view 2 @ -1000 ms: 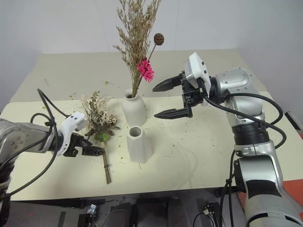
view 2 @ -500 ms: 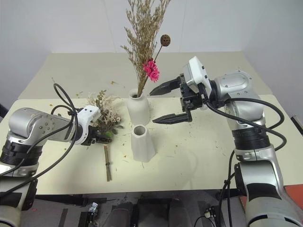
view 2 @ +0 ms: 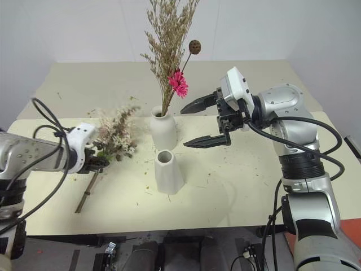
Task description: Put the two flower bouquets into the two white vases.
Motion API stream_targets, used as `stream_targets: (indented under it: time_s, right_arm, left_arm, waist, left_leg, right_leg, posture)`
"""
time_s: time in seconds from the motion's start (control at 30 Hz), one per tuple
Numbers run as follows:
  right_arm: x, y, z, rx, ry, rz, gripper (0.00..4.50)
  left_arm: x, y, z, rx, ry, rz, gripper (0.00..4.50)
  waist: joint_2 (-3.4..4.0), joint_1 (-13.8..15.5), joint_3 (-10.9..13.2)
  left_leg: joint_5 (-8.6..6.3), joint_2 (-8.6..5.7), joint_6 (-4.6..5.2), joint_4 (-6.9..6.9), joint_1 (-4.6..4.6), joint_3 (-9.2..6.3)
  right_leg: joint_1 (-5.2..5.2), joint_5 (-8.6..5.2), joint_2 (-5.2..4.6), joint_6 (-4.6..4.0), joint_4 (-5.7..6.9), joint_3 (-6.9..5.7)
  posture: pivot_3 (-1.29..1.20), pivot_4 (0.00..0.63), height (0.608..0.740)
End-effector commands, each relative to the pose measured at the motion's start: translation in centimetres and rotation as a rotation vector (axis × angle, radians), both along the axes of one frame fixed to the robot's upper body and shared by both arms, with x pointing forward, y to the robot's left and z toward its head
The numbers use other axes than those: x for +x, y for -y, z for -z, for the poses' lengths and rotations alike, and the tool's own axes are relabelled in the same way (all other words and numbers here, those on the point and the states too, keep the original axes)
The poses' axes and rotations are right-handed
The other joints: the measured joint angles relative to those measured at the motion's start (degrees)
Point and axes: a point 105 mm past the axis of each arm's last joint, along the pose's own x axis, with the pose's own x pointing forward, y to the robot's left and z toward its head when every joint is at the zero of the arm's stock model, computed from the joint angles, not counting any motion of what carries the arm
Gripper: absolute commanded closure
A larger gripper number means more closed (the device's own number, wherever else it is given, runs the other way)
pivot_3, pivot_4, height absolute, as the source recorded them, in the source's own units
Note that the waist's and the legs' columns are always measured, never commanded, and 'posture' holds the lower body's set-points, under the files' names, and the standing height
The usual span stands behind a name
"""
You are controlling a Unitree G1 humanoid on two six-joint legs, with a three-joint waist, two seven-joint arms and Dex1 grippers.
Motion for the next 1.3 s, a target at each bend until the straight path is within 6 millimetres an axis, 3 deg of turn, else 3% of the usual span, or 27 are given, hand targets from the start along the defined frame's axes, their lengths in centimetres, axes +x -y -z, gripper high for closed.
stream_targets:
  time_s: [0.03, 0.2, 0.4, 0.6, 0.8, 1.13, 1.3]
  right_arm:
    - [-0.2, 0.8, -1.2, 0.038, -0.001, 0.003, 0.0]
    - [-0.1, 1.6, -0.5, 0.036, -0.036, 0.017, 0.0]
    - [-1.0, 3.0, -0.1, 0.033, -0.045, -0.045, 0.0]
    - [-1.5, 4.1, 0.4, 0.0, -0.05, -0.055, 0.0]
    - [-1.5, 4.9, 0.8, -0.029, -0.058, -0.038, 0.0]
    - [-1.7, 5.2, 0.9, -0.023, -0.056, -0.027, 0.0]
    - [-1.8, 5.2, 1.1, -0.021, -0.055, -0.023, 0.0]
  left_arm:
    - [0.0, -1.2, -4.9, -0.042, 0.285, -0.03, 4.35]
    - [-1.1, -0.4, -11.1, -0.19, 0.725, 0.082, 4.35]
    - [-2.9, 3.5, -14.6, -0.353, 0.889, 0.346, 4.35]
    - [-4.3, 7.7, -16.3, -0.503, 0.909, 0.602, 4.35]
    - [-4.9, 11.2, -17.7, -0.694, 0.907, 0.753, 4.35]
    - [-4.6, 15.2, -16.5, -0.771, 0.85, 0.907, 4.35]
    - [-4.5, 16.0, -16.3, -0.79, 0.841, 0.934, 4.35]
  waist:
    - [0.0, 0.0, 0.0]
    - [0.0, 0.2, 0.0]
    - [-0.01, 0.5, 0.0]
    - [-0.02, 0.3, 0.0]
    - [-0.02, 0.0, 0.0]
    - [-0.03, 0.2, 0.0]
    - [-0.03, 0.2, 0.0]
  left_leg:
    - [0.0, -0.01, 0.0, 0.0, 0.0, 0.0]
    - [0.01, 0.0, -0.05, -0.04, 0.01, 0.0]
    - [-0.01, -0.07, -0.06, -0.01, 0.0, 0.0]
    - [-0.03, -0.07, -0.02, 0.0, 0.0, 0.01]
    - [-0.03, -0.06, -0.02, 0.02, 0.03, 0.01]
    - [-0.02, -0.09, -0.01, 0.06, 0.02, 0.01]
    - [-0.02, -0.09, -0.01, 0.07, 0.04, 0.02]
  right_leg:
    - [0.0, 0.0, -0.01, 0.0, -0.01, 0.0]
    - [0.0, 0.0, -0.12, -0.01, -0.26, -0.01]
    - [0.1, 0.01, -0.26, 0.0, -0.31, -0.08]
    - [0.14, 0.03, -0.25, 0.04, -0.31, -0.1]
    - [0.15, 0.03, -0.19, 0.05, -0.31, -0.06]
    - [0.16, 0.04, -0.17, 0.05, -0.31, -0.03]
    - [0.17, 0.03, -0.1, 0.05, -0.31, -0.02]
  posture:
    - [0.0, 0.15, 0.74]
    - [0.0, 0.15, 0.74]
    - [0.0, 0.15, 0.74]
    - [0.0, 0.15, 0.74]
    - [0.0, 0.15, 0.74]
    - [0.0, 0.15, 0.74]
    - [0.0, 0.15, 0.74]
